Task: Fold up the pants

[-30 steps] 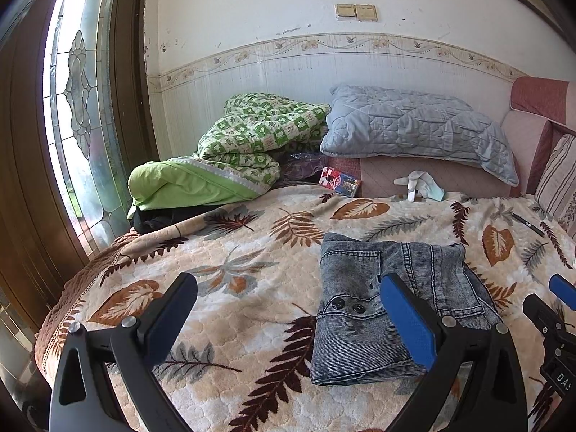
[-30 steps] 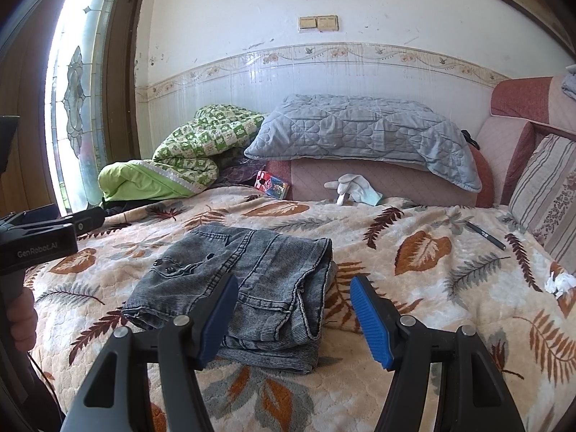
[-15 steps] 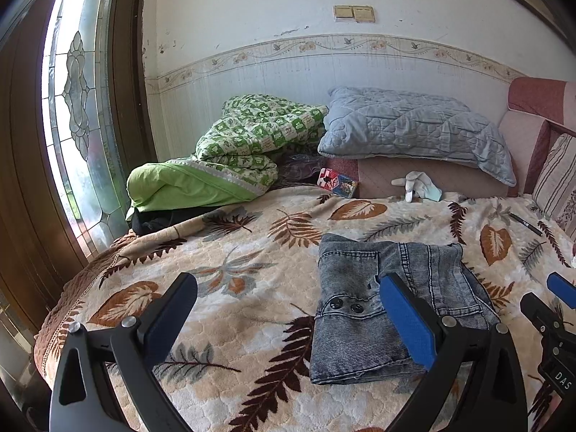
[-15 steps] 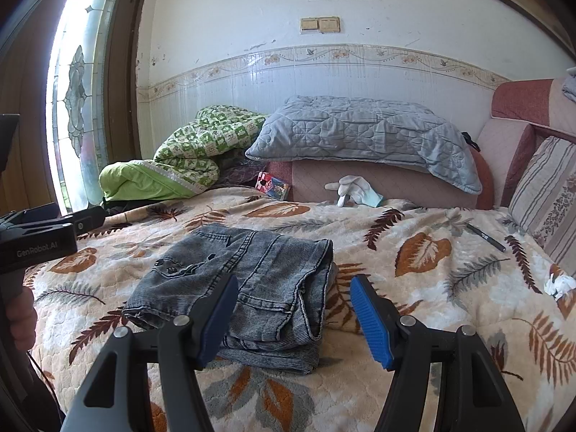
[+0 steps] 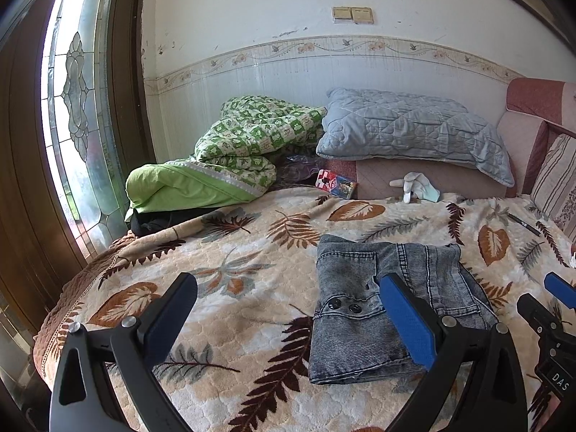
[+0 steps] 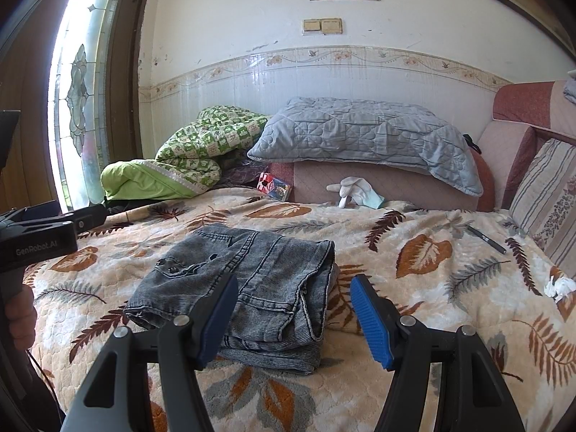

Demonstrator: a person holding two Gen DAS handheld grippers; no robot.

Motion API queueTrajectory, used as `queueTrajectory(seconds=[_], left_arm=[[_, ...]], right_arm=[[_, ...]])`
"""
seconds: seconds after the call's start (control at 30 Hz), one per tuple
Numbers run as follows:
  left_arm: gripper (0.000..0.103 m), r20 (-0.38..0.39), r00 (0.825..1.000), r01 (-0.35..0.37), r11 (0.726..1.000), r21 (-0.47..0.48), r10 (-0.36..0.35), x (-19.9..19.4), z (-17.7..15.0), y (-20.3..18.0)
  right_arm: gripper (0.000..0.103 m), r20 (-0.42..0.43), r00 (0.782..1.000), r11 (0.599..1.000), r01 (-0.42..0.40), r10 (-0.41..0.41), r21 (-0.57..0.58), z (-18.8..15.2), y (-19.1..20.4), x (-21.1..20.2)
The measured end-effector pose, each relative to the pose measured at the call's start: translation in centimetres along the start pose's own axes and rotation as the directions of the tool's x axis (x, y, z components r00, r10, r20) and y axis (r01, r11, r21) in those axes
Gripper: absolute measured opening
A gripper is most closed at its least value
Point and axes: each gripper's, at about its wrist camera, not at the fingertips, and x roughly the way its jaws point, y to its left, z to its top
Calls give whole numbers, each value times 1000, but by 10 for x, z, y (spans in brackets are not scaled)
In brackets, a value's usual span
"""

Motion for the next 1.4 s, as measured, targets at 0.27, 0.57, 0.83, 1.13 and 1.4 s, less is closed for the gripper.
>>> queueTrajectory(seconds=[0.27, 0.57, 0.83, 1.13, 1.4], left_arm=[[101, 5, 1000, 14, 1000, 6, -14, -2, 0, -1], [101, 6, 1000, 11, 1000, 3, -11, -2, -1, 0], [101, 3, 1000, 17, 1000, 6, -17, -1, -2, 0], [101, -1, 1000, 27, 1000, 4, -27, 0, -2, 0], [101, -5, 999, 38, 999, -7, -38, 0, -2, 2]], right_arm=[[68, -2, 1000, 1000, -1, 1, -2, -1, 1, 1], [68, -4, 1000, 1000, -2, 2, -4, -1, 2, 1], [68, -8, 1000, 1000, -7, 7, -8, -3, 2, 3], [68, -9, 1000, 1000, -7, 7, -8, -3, 2, 4], [68, -10, 1000, 1000, -7, 7, -8, -3, 3, 4]])
